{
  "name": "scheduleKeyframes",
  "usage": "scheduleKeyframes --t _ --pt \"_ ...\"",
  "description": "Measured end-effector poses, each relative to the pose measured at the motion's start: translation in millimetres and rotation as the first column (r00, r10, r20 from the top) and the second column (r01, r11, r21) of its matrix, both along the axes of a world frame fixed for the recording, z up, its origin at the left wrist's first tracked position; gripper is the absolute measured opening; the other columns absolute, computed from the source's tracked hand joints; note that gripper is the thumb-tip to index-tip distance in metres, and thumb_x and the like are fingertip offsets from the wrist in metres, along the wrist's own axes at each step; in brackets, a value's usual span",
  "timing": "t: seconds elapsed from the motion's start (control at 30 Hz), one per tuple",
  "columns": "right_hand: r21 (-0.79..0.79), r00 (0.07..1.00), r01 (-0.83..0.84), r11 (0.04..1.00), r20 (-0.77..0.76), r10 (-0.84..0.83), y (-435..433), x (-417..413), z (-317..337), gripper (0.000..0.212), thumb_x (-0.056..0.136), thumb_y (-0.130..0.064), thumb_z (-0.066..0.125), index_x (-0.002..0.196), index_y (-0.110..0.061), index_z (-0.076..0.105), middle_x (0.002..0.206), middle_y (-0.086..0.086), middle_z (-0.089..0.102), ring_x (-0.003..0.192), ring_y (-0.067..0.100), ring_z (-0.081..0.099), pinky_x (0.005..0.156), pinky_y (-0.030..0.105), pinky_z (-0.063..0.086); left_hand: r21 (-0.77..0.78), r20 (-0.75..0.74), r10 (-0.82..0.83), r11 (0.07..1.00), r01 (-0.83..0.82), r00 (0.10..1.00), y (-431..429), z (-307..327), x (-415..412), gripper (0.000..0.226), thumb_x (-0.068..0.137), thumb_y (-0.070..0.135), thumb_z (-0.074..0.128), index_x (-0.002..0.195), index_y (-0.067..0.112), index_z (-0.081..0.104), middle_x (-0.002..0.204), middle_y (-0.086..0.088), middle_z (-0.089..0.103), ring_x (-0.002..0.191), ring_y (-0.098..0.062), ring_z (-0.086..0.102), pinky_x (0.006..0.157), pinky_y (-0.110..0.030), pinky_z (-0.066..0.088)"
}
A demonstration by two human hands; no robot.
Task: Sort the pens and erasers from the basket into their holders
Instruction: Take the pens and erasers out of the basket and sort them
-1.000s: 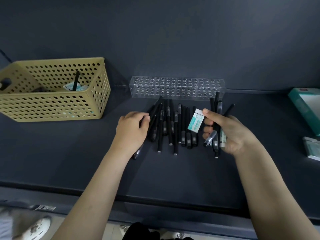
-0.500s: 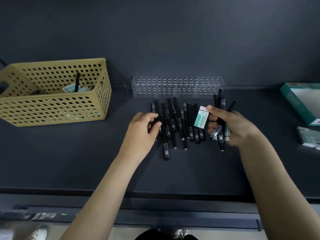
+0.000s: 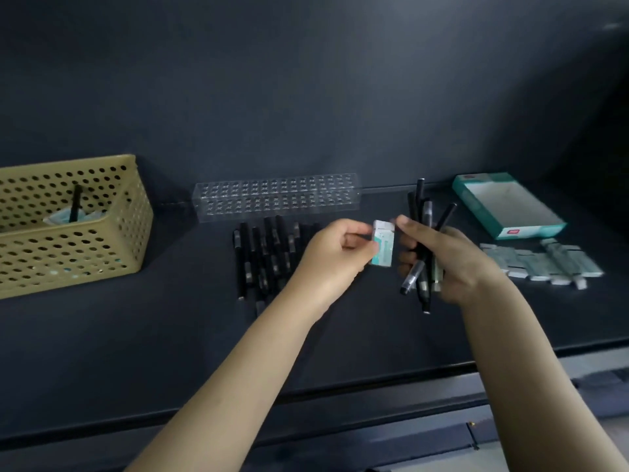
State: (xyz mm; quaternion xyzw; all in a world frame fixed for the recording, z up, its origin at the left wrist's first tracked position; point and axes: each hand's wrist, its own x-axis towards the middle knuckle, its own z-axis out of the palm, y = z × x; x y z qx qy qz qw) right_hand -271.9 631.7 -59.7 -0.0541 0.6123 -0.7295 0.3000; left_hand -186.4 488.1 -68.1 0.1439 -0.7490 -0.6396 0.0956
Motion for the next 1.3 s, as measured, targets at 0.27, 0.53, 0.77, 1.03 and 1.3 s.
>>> scheduleKeyframes --t 0.27,0.53,0.77,1.03,1.3 --pt "-0.111 0.951 0.306 0.946 0.093 -0.296 125 -70 -2 0.014 0.09 -0.024 0.063 0.097 -0.013 0.067 0.062 -0.005 0.051 0.05 0.008 0.048 0.05 0.021 0.045 -0.048 0.107 0.03 0.999 -0.025 0.994 91 -23 -70 0.015 0.086 0.013 0.064 0.097 0.022 0.068 0.089 0.005 0.07 0.074 -0.006 0.064 0.066 -0.018 0.051" --pt "-0.204 0.903 0.375 0.904 0.3 -0.307 173 -113 -15 0.009 0.088 -0.018 0.066 0.086 -0.011 0.06 0.062 -0.002 0.054 0.052 0.01 0.052 0.052 0.022 0.049 -0.389 0.128 0.078 0.921 -0.023 0.989 141 -41 -118 0.02 0.085 0.02 0.069 0.104 0.016 0.069 0.09 0.007 0.065 0.082 -0.004 0.061 0.065 -0.004 0.042" --pt "-0.208 0.931 0.294 0.933 0.284 -0.23 171 -122 -19 0.011 0.089 -0.02 0.067 0.085 -0.013 0.059 0.064 -0.002 0.052 0.052 0.009 0.05 0.05 0.022 0.048 -0.37 0.105 0.155 0.923 -0.106 0.982 151 -38 -123 0.016 0.09 0.023 0.064 0.104 0.015 0.067 0.1 0.0 0.067 0.081 -0.014 0.066 0.082 -0.031 0.055" --pt "-0.129 0.929 0.342 0.931 0.195 -0.314 108 -89 -20 0.021 0.094 -0.022 0.061 0.076 -0.016 0.052 0.064 -0.002 0.05 0.054 0.011 0.048 0.058 0.028 0.046 -0.256 0.026 0.02 0.967 -0.012 0.999 159 0 -56 0.023 0.09 0.042 0.058 0.107 0.027 0.063 0.095 0.012 0.066 0.083 0.0 0.064 0.077 -0.017 0.052" --pt "-0.187 0.899 0.141 0.972 0.436 -0.046 36 -55 -24 0.021 0.09 -0.024 0.067 0.076 -0.013 0.055 0.063 -0.001 0.052 0.058 0.012 0.054 0.058 0.029 0.055 -0.361 -0.041 0.151 0.919 -0.156 0.988 111 -7 -13 0.035 0.078 0.021 0.077 0.11 0.025 0.062 0.105 0.011 0.062 0.081 -0.001 0.064 0.075 -0.013 0.05"
